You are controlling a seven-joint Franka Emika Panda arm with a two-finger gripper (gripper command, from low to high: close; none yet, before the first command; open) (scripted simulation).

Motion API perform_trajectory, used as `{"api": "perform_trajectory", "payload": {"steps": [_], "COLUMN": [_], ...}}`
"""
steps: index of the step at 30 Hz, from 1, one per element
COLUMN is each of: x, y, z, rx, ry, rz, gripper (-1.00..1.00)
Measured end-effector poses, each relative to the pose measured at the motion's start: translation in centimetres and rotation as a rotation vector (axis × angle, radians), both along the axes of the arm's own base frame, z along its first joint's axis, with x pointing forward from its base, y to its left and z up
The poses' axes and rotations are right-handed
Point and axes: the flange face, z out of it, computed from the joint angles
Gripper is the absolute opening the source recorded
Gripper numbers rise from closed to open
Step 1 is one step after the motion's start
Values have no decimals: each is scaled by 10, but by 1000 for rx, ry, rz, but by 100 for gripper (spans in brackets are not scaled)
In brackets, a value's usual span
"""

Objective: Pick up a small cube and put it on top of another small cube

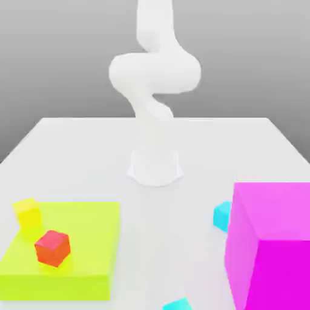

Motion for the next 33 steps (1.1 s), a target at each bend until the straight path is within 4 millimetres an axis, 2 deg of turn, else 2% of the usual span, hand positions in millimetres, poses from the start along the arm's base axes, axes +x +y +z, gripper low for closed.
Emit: {"api": "perform_trajectory", "payload": {"steps": [4,8,12,16,24,29,33], "x": [48,88,119,142,162,161,156], "y": [6,8,8,7,9,18,30], "z": [-53,-110,-172,-235,-358,-426,-471], "rx": [11,28,54,89,198,295,390], "ry": [96,180,255,326,455,534,597], "rz": [-142,-271,-390,-504,-717,-844,-947], "gripper": [0,0,0,0,0,0,0]}}
